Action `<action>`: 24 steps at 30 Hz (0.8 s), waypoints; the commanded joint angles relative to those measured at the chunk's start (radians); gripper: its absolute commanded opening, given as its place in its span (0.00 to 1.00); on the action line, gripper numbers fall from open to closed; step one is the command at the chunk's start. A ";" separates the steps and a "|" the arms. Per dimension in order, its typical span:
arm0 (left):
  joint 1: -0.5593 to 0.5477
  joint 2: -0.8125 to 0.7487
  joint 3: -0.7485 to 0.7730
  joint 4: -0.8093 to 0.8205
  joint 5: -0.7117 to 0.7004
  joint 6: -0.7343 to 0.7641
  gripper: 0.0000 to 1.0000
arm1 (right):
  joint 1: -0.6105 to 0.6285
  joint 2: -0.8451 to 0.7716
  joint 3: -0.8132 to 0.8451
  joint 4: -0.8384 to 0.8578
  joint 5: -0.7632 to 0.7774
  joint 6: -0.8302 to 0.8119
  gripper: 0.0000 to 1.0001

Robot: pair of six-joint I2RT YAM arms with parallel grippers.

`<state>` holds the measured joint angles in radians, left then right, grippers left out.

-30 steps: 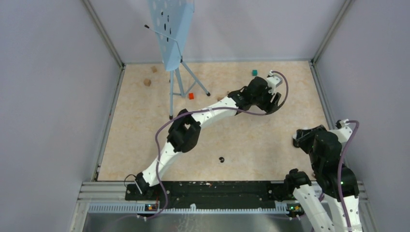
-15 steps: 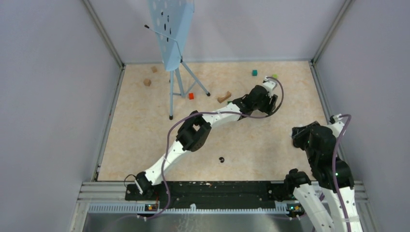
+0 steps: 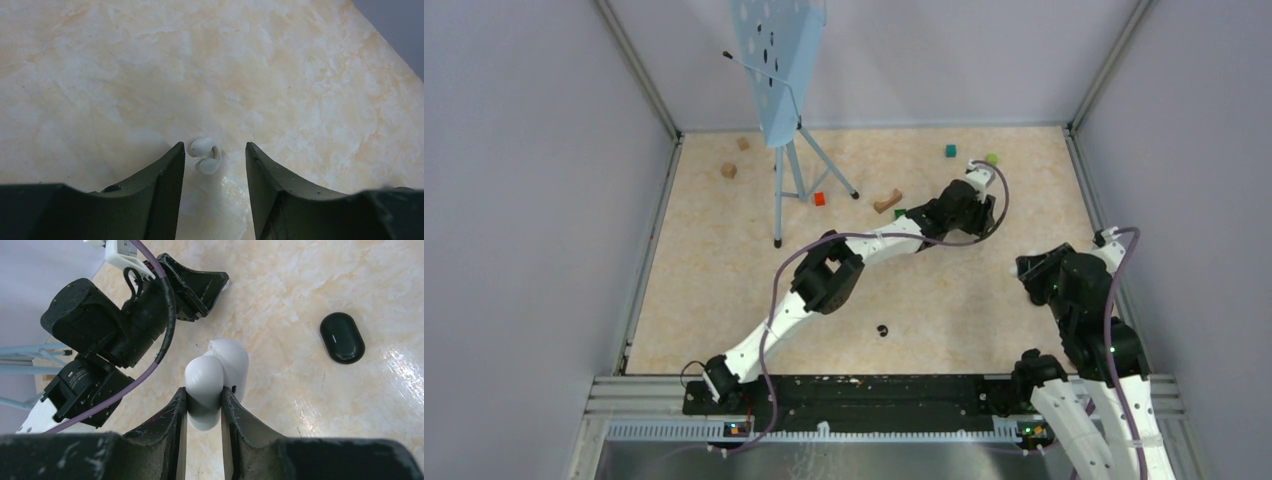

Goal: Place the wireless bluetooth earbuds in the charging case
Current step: Pick up the right earbud from the center of the board.

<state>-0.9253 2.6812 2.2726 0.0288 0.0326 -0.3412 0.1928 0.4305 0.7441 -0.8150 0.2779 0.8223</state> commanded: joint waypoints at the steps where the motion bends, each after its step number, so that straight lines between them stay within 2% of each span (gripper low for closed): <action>1: 0.000 0.031 0.031 0.056 0.014 -0.015 0.53 | -0.009 0.000 -0.002 0.059 -0.004 0.001 0.00; 12: 0.002 0.055 0.040 0.074 0.032 -0.068 0.48 | -0.008 -0.046 0.068 -0.014 0.066 -0.003 0.00; 21: 0.002 0.028 -0.007 0.107 0.030 -0.102 0.31 | -0.008 -0.080 0.089 -0.054 0.090 -0.007 0.00; 24: 0.002 -0.004 -0.050 0.123 0.015 -0.103 0.28 | -0.007 -0.085 0.086 -0.052 0.089 -0.005 0.00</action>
<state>-0.9241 2.7258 2.2673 0.1040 0.0624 -0.4305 0.1928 0.3576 0.7879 -0.8650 0.3428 0.8223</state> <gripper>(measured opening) 0.290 0.240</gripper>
